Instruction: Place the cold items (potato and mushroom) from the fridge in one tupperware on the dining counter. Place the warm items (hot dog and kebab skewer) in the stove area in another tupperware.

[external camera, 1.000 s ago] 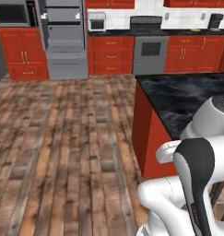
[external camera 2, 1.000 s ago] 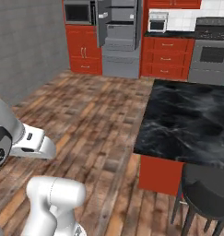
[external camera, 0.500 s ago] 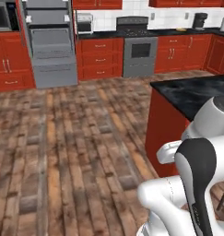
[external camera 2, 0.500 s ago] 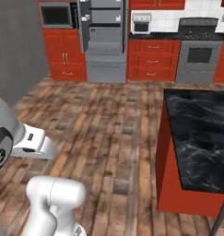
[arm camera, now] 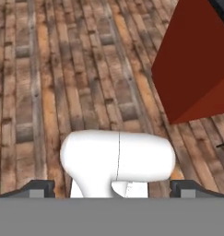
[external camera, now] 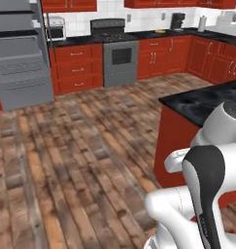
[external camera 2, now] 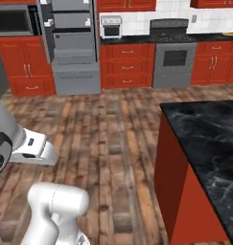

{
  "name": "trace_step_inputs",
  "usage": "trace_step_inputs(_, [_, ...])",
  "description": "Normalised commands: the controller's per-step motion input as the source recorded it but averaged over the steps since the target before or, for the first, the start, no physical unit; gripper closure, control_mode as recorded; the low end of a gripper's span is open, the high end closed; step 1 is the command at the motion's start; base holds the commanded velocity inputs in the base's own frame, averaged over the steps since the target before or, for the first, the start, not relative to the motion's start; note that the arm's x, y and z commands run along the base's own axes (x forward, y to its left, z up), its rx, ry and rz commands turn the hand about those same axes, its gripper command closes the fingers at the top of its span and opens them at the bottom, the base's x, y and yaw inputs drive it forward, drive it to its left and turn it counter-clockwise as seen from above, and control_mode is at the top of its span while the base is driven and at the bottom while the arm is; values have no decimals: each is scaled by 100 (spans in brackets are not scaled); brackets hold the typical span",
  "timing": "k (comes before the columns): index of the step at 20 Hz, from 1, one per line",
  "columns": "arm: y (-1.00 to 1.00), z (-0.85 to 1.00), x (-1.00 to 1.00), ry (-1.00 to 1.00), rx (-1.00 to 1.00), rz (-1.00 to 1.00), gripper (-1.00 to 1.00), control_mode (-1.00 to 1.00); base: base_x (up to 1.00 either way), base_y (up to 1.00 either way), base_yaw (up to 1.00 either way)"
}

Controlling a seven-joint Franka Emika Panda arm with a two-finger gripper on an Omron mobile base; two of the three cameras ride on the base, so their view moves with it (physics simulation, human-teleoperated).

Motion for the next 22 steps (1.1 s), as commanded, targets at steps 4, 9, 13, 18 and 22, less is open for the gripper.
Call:
trace_step_inputs(4, [0,0,0,0,0,0,-100,100,100,46,-16])
trace_step_inputs(9, [0,0,0,0,0,0,-100,100,100,32,-3])
trace_step_inputs(13, [0,0,0,0,0,0,-100,100,100,17,0])
trace_step_inputs(18, [0,0,0,0,0,0,-100,100,100,3,-2])
trace_step_inputs(22, [0,0,0,0,0,0,-100,100,100,-11,0])
